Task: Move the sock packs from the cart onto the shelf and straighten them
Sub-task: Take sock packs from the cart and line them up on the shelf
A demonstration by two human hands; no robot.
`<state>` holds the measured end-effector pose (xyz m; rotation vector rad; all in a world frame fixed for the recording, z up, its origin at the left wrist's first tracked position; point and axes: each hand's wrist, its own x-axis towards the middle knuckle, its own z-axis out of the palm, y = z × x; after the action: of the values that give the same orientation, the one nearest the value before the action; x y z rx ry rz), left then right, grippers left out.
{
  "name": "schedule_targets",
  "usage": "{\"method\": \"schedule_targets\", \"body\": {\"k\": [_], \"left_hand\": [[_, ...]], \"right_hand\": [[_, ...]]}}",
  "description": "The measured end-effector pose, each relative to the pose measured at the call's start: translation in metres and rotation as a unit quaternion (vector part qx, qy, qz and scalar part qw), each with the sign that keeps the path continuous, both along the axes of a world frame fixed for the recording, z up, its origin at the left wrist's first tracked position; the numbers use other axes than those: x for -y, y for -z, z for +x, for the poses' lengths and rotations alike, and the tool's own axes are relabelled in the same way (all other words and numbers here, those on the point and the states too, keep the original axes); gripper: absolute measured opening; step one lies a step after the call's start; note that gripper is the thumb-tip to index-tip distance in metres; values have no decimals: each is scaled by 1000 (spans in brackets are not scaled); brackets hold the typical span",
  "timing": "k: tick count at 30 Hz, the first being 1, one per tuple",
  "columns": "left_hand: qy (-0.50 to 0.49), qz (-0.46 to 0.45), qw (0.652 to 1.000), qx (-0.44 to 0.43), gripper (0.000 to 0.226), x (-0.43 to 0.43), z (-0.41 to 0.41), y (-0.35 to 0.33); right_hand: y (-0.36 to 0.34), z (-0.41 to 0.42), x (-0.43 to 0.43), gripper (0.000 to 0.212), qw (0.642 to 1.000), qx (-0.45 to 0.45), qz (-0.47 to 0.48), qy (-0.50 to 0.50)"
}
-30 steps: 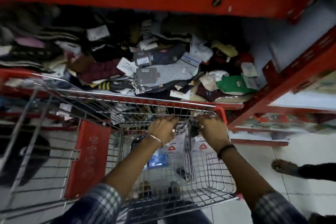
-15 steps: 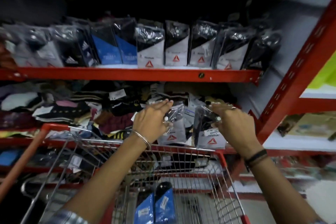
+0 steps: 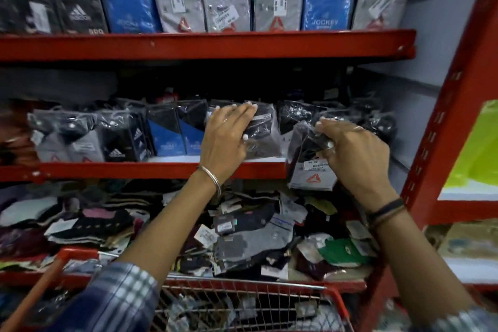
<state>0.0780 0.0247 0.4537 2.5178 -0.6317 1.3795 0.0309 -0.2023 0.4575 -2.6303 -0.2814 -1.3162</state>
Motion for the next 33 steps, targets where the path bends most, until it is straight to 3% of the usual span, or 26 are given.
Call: {"method": "schedule_targets", "body": {"k": [8,13,20,26,33], "left_hand": [[-68,24,997,-2,71,21,41,7],[-118,97,987,-54,67,28,60,8],[-119,95,986,-69,62,33,89,-8],[-99,61,993,-20,60,37,105,5],[-106,33,989,-96,68,44,108,28]], "right_hand": [[-17,41,-1,50,1000,-17,11,-8],[-23,60,-4,50,1000,-18,9,-18],[-27,97,-12,52,999,-5,14,-32],[-11,121,-9,49,999,-45,22,-22],[17,146,-11,61,991,-127,2,-37]]}}
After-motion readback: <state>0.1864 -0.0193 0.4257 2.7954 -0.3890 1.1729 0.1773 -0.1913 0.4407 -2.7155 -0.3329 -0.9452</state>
